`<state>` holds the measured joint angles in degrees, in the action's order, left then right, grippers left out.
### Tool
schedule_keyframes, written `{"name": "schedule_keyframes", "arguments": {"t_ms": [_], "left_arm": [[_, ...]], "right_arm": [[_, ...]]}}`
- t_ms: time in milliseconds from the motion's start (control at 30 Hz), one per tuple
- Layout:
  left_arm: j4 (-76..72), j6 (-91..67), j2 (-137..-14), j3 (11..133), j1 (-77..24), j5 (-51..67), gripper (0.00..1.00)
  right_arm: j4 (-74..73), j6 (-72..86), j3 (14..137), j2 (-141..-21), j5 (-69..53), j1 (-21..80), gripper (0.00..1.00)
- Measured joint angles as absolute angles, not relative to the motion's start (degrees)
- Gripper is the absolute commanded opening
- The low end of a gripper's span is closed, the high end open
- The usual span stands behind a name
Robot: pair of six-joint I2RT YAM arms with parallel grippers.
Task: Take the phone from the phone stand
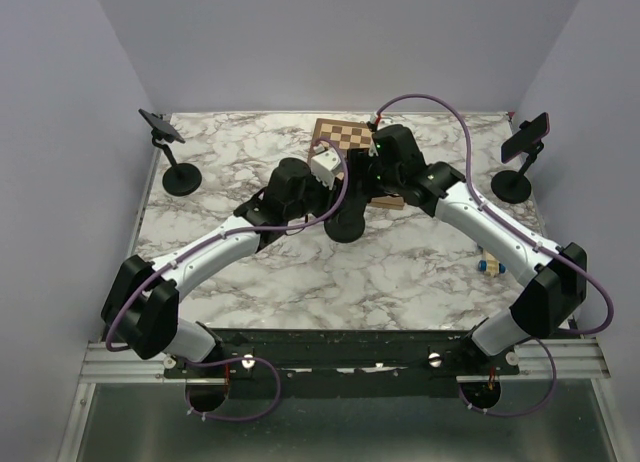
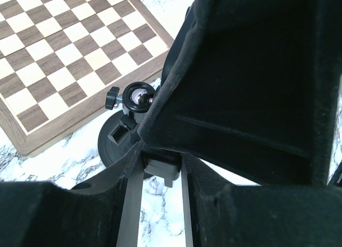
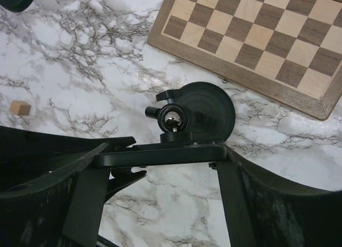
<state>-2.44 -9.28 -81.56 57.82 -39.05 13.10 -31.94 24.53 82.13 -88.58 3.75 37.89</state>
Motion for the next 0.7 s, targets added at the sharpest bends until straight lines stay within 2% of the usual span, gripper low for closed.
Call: {"name": "schedule_keyframes", "arguments": {"t_ms": [300, 700], "left_arm": [[-1.7, -3.8, -82.7, 58.8, -38.7, 17.2, 0.00], [-2.4, -1.3, -83.4, 58.8, -37.8, 22.4, 0.00]], "right_arm": [[-24.2, 20.7, 75.4, -85.2, 9.3, 38.6, 0.01], [-14.7, 13.6, 67.4, -80.6, 3.1, 35.9, 0.01]]}}
